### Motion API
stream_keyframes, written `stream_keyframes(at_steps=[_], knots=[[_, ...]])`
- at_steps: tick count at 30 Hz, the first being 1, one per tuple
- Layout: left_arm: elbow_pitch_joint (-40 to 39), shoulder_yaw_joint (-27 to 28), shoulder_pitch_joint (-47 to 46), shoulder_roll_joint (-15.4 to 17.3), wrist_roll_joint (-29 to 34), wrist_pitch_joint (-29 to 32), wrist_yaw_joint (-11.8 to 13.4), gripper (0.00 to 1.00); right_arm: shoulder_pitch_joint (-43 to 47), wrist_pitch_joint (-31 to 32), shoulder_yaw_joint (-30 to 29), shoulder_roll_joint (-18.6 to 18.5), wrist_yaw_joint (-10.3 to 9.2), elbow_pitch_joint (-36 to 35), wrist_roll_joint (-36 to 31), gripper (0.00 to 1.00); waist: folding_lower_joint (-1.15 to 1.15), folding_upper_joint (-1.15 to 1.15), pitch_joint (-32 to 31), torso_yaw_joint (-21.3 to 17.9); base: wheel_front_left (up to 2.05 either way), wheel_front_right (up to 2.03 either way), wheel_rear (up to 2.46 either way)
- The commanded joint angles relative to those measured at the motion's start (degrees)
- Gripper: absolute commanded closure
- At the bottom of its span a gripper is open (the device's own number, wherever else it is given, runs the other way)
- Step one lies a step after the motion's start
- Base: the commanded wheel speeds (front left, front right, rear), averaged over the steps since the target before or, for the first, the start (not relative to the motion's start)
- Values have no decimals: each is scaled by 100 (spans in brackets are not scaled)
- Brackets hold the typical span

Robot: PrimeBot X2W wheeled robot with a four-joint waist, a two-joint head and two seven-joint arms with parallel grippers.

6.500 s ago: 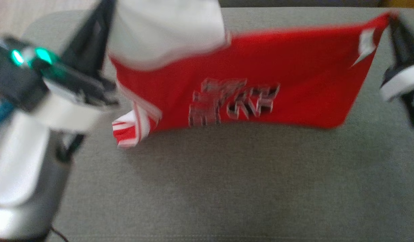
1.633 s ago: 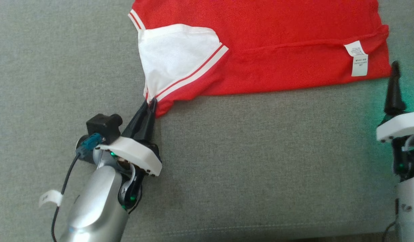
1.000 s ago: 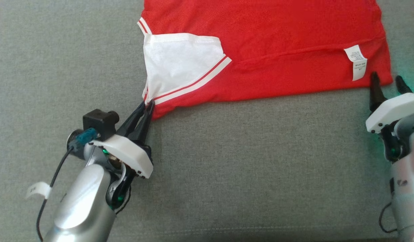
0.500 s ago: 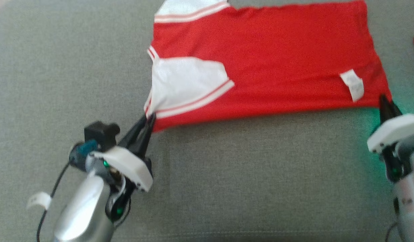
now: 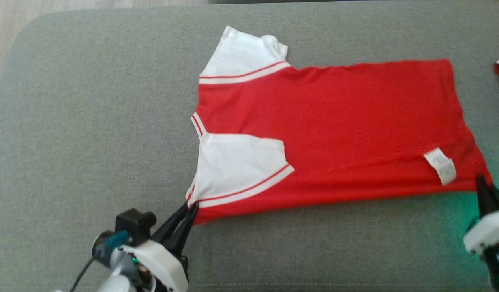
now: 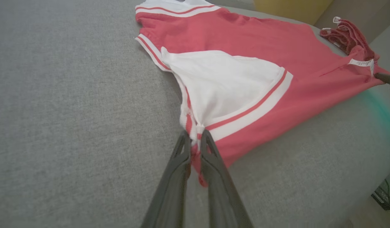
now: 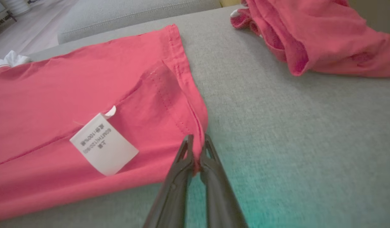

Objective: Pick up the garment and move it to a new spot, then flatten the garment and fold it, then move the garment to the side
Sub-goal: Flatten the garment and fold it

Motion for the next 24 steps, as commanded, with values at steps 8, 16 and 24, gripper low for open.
stream_keyframes(at_steps=[8,16,24], knots=[[-381,130,139,185,-55,200,146,100,909,538,-646,308,37,-1314,-402,98,0,0,58,-9,0,0,0],[-325,48,99,186,-130,603,225,0,997,675,-1032,677,37,-1800,-673,0,0,0,-34,-19,0,0,0],[-1420,550,-154,587,-215,837,506,0,988,636,-869,777,37,-2511,-822,0,0,0,-58,-131,0,0,0]])
